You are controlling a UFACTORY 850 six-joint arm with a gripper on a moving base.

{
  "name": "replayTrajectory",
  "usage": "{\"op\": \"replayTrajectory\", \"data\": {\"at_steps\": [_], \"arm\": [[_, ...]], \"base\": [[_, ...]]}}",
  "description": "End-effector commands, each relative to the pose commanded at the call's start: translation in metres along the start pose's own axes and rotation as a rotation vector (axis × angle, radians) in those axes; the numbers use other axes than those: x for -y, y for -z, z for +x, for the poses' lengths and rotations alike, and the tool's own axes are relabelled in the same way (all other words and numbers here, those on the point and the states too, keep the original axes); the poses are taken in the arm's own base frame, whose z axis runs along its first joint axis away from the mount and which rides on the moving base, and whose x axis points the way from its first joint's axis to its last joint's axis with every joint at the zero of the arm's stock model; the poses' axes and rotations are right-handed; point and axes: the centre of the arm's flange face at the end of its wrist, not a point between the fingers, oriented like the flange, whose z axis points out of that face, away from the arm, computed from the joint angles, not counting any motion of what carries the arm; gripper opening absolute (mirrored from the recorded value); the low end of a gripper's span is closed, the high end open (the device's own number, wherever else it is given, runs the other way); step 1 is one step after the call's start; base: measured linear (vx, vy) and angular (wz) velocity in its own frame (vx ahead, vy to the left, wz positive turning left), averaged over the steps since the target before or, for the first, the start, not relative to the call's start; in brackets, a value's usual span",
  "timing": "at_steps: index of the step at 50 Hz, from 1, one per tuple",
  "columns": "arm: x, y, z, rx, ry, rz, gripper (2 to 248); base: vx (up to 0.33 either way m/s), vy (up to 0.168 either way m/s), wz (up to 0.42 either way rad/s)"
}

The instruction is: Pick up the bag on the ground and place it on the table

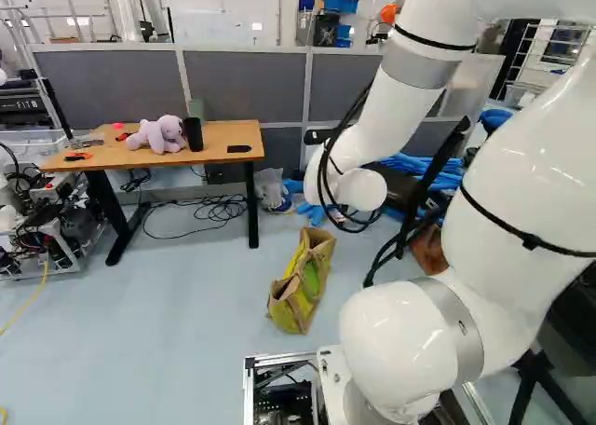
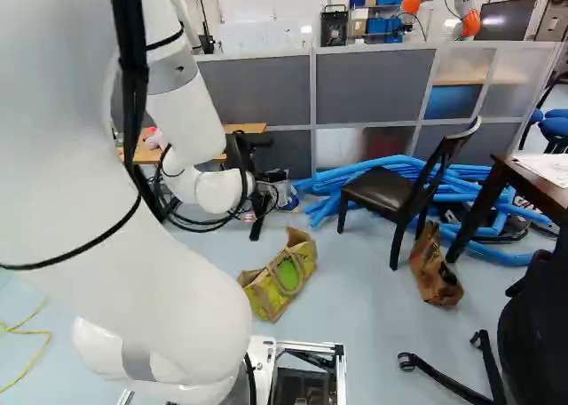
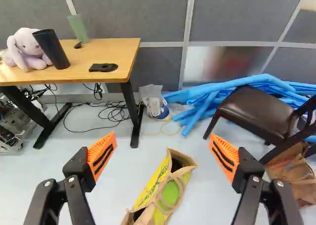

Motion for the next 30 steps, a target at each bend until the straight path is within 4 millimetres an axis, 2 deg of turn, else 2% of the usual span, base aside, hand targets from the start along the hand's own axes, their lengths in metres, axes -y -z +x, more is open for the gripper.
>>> {"op": "replayTrajectory", "data": {"at_steps": [30], "arm": [[0.002, -0.055, 0.011, 0.168, -0.061, -0.044, 247]], "base": [[0.0, 0.0, 0.0]]}}
